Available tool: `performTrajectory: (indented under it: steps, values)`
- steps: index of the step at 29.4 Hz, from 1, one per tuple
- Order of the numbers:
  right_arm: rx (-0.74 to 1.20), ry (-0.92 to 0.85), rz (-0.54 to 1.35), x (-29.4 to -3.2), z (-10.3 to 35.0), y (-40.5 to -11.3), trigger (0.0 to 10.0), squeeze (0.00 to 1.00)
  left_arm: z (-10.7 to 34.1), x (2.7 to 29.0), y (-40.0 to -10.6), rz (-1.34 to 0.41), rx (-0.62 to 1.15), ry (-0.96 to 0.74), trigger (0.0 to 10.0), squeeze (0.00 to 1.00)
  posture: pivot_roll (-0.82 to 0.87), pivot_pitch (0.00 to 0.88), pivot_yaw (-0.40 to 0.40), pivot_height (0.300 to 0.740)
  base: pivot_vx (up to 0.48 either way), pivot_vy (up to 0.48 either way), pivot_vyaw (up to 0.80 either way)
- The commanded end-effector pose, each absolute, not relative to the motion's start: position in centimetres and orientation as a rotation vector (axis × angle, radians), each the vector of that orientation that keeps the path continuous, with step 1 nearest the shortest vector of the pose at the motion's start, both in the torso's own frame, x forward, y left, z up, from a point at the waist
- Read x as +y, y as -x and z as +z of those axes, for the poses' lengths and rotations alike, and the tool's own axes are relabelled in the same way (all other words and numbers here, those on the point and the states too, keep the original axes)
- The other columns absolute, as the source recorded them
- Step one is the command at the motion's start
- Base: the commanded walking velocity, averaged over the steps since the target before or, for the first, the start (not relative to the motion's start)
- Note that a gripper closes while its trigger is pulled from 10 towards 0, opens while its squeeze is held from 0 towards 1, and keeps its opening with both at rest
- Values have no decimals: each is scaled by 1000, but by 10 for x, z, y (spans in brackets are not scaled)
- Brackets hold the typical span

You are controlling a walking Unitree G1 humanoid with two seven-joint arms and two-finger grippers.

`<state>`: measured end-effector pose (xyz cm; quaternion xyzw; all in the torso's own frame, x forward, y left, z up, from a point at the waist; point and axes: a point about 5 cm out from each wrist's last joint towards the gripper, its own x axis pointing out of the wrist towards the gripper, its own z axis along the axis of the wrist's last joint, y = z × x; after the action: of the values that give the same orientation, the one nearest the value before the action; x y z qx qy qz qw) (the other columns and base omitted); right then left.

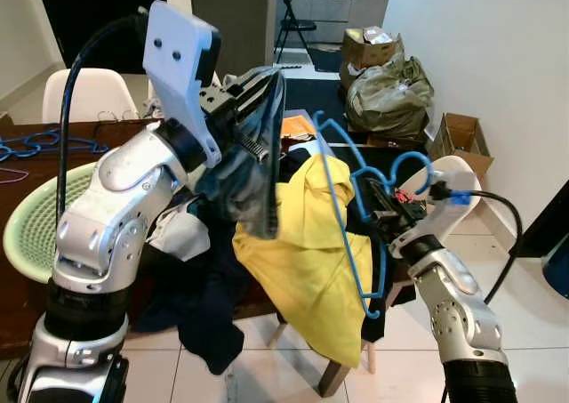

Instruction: Hang hanger

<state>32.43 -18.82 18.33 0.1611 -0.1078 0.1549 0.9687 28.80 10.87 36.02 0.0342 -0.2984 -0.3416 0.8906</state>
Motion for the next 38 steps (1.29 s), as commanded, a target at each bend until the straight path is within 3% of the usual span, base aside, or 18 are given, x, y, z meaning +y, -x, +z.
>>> performTrajectory:
  steps: [1,14,19,23,25,28,30,32,38]
  values:
    - [-218,-351,299,-190,183,-325,10000,0,365,103,-285,-760,-630,-59,10000,0,1,0,-40,740,-382,0,0]
    - [-214,-361,280,-194,180,-324,10000,0,372,108,-291,-734,-633,-43,10000,0,-1,0,-34,740,-387,0,0]
    - [-179,-333,245,-197,176,-326,10000,0,333,82,-296,-837,-491,-70,10000,0,-9,0,-27,740,-394,0,-160]
    - [-171,-331,233,-199,175,-326,10000,0,318,76,-299,-845,-442,-100,10000,0,-12,0,-24,740,-340,0,-800]
    - [-152,-326,195,-204,171,-326,10000,0,274,66,-306,-862,-316,-232,10000,0,-17,0,-19,740,-161,0,-800]
    - [-152,-326,195,-204,171,-326,10000,0,274,66,-306,-862,-316,-232,10000,0,-17,0,-19,740,0,0,-800]
    - [-127,-293,156,-210,167,-325,10000,0,220,63,-311,-875,-179,-396,10000,0,-24,0,-18,740,0,0,-800]
    - [-117,-276,145,-212,166,-325,10000,0,205,64,-311,-875,-143,-436,10000,0,-23,0,-19,740,0,0,-800]
    - [-90,-218,182,-210,164,-323,10000,0,192,72,-312,-853,-122,-492,10000,0,-26,0,-22,740,0,0,-800]
